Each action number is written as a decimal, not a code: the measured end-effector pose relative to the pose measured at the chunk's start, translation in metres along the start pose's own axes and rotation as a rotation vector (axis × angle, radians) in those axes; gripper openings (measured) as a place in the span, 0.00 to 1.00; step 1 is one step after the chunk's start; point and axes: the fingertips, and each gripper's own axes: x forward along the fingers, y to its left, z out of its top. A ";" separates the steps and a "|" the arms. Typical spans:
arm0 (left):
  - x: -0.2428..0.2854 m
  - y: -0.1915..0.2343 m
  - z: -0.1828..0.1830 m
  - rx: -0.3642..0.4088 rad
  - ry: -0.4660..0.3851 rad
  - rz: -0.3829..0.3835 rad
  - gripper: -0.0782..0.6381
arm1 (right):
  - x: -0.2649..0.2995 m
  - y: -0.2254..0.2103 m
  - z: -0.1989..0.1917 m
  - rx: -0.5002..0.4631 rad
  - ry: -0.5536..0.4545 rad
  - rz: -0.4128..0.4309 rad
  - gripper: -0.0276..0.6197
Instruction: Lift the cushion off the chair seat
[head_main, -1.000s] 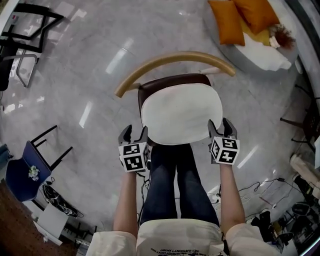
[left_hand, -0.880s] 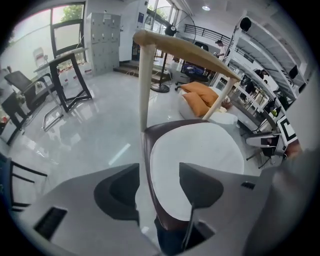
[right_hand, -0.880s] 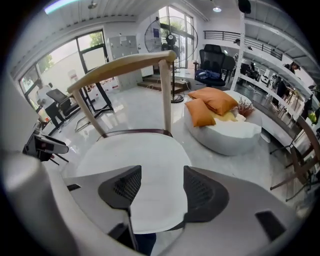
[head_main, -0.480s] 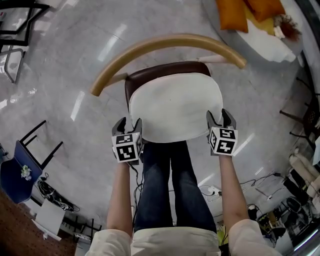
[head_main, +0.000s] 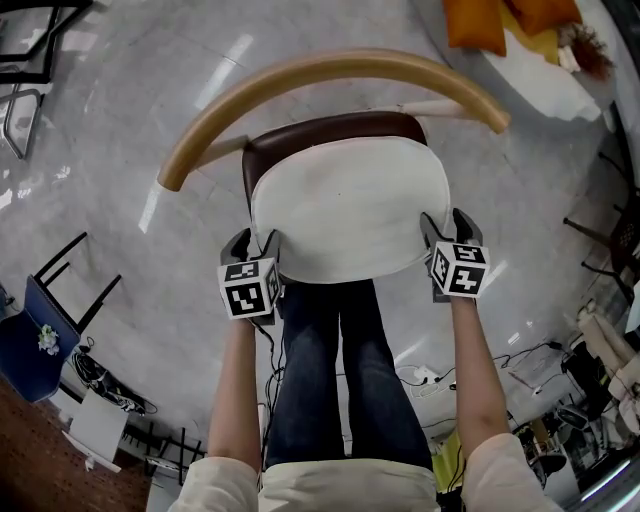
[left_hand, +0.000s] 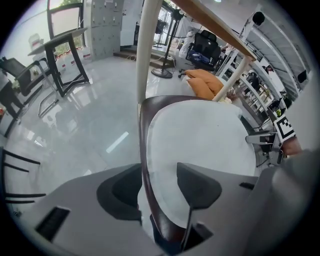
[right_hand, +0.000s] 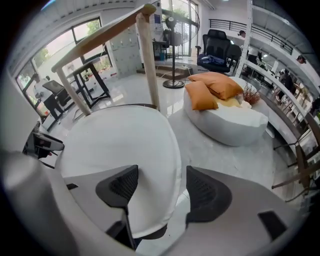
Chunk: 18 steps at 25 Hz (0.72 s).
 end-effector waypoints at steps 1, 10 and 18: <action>0.002 -0.001 0.000 -0.006 0.000 -0.004 0.43 | 0.002 -0.001 0.000 0.006 0.004 0.021 0.54; 0.008 -0.005 -0.001 -0.020 0.018 0.017 0.37 | 0.011 0.005 -0.003 0.048 0.041 0.149 0.47; 0.000 -0.012 0.001 0.060 0.062 0.095 0.18 | -0.007 0.006 0.002 -0.033 -0.010 0.018 0.24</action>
